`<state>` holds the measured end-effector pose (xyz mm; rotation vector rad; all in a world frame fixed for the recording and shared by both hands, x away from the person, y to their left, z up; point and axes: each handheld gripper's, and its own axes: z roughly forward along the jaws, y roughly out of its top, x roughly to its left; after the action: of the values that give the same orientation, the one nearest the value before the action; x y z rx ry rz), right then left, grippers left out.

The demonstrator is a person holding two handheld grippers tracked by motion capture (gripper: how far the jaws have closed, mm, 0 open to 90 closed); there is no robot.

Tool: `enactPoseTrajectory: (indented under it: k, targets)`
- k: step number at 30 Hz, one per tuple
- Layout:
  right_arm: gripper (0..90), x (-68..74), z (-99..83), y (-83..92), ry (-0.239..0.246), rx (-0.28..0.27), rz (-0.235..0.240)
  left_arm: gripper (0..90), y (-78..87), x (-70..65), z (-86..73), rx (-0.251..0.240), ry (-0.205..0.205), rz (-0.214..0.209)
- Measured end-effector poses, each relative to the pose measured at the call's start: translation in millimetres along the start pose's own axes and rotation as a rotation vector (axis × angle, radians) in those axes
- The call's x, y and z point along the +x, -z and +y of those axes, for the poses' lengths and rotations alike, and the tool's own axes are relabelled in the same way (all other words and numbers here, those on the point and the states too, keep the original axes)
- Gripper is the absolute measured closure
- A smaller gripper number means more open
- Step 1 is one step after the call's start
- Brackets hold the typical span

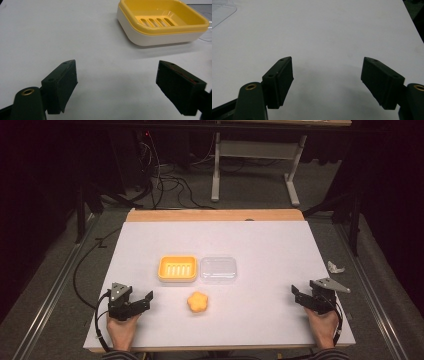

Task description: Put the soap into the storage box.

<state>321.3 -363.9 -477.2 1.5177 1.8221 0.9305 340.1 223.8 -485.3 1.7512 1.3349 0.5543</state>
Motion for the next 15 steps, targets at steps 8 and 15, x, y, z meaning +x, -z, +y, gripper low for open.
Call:
enactPoseTrajectory:
  k: [8, 15]
  targets:
    - [26.4, -0.8, 0.0, -0.2, -0.005, 0.001, 0.006, 18.0, -0.1, 0.8, 0.2, 0.001, 0.007, -0.01]
    - [26.7, -1.3, -0.2, 0.2, -0.011, -0.005, 0.009, 18.1, -0.1, -0.3, 1.3, 0.007, -0.013, -0.021]
